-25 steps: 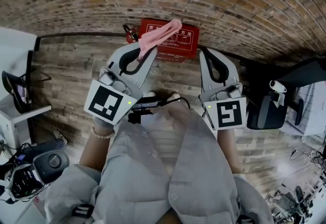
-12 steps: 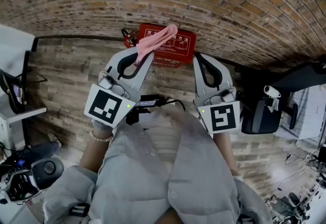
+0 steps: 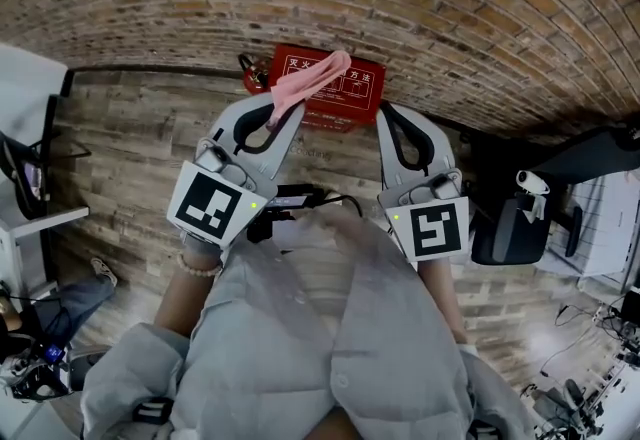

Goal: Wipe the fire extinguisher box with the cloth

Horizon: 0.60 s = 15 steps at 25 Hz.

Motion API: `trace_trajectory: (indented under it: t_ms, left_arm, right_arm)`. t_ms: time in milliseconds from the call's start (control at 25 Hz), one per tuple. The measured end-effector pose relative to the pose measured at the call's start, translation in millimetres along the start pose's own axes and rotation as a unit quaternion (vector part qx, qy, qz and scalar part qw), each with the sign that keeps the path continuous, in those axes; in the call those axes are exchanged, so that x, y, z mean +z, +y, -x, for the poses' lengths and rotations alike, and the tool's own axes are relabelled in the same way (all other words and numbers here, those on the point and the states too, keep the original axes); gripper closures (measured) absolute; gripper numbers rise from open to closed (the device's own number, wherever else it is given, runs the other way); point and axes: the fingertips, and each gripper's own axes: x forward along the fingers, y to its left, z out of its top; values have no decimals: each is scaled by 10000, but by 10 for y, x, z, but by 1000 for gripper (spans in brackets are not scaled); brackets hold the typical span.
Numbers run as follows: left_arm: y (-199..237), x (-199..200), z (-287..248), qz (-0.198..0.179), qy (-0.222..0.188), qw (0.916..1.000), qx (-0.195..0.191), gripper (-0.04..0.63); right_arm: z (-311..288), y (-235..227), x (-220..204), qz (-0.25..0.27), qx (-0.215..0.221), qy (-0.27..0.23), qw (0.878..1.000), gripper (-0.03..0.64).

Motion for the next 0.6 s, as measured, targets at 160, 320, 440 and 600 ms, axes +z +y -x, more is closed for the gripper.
trace_trajectory:
  t_ms: [160, 320, 440, 600]
  left_arm:
    - [-1, 0, 12, 111, -49, 9999, -5, 584]
    - [43, 11, 36, 119, -127, 9998, 30, 584]
    - [55, -1, 48, 146, -119, 9998, 58, 584]
    - [75, -15, 44, 168, -124, 9998, 73, 584]
  right_arm:
    - [-1, 4, 1, -61, -4, 2, 10000, 611]
    - [-19, -11, 18, -33, 9, -5, 10000, 611]
    - [-28, 16, 22, 7, 56, -10, 10000, 611]
    - [-54, 57, 7, 36, 105, 35, 9999, 611]
